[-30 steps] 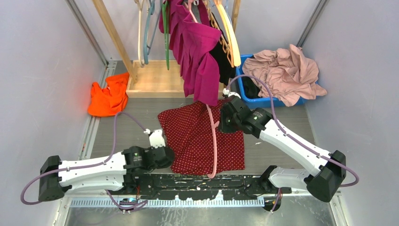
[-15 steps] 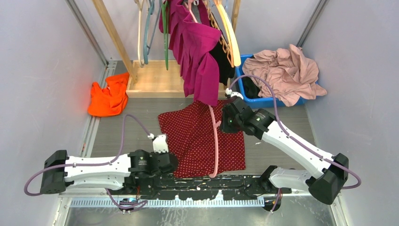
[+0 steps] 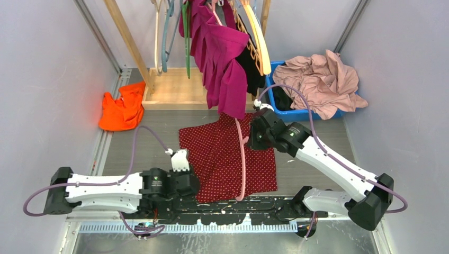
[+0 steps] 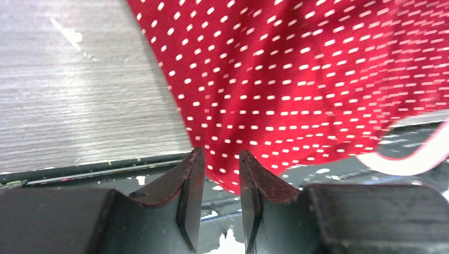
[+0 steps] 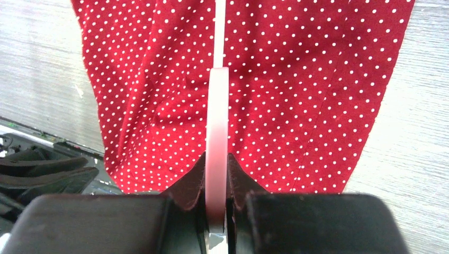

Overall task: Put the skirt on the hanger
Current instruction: Hang the skirt on the hanger.

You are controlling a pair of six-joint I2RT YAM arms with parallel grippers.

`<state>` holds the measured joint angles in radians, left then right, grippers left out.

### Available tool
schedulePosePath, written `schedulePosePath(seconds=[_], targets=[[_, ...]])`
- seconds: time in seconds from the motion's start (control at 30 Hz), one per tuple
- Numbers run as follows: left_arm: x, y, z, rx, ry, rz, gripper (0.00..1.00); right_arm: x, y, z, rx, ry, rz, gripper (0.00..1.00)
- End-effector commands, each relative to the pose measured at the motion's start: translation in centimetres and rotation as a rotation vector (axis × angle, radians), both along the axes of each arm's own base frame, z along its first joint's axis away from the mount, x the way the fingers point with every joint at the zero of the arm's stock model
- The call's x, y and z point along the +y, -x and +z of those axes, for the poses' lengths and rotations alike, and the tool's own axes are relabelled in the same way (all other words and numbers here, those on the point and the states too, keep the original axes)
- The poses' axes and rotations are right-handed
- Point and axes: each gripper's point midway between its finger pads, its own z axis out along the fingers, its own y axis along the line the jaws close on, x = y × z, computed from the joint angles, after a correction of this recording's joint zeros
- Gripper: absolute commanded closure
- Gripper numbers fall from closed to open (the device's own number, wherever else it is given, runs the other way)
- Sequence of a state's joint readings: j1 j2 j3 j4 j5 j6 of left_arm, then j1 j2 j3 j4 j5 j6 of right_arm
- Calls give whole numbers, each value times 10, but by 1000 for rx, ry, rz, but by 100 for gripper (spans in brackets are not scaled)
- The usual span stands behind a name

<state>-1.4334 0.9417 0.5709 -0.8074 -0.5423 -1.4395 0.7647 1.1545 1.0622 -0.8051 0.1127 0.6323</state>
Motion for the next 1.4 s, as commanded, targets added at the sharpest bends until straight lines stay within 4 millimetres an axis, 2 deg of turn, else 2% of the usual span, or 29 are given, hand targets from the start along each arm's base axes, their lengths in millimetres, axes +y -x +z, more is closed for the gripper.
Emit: schedulePosePath(seconds=[0.0,0.13,0.3,0.5,0.57,0.7,0.83,0.93,1.0,1.03,1.2,1.37], targets=[[-3,-20,68,-143,57,-16,67,9,8,39,-70,-60,55,99],[-14,-28,103,-200,110,-51,61,19,12,40,-73,-53,81,99],[-51,-33,121,-209,252,-105,61,33,19,56,-103,-50,111,99],[-87,-44,149,-283,355,-137,61,43,25,83,-129,-73,142,99],[-93,-51,159,-308,379,-123,60,46,27,87,-131,-65,157,99],[-94,-65,171,-324,447,-57,57,52,34,94,-135,-80,184,99],[-84,-74,179,-314,492,48,46,55,41,101,-143,-85,215,99],[-78,-77,188,-319,502,85,42,58,49,104,-144,-73,248,99],[-75,-78,192,-326,506,103,32,61,57,107,-146,-76,278,99],[-74,-79,192,-326,507,115,22,63,60,108,-145,-74,291,99],[-71,-81,194,-319,526,157,0,69,71,110,-158,-60,323,99],[-61,-83,187,-291,499,236,0,77,77,120,-184,-73,341,99]])
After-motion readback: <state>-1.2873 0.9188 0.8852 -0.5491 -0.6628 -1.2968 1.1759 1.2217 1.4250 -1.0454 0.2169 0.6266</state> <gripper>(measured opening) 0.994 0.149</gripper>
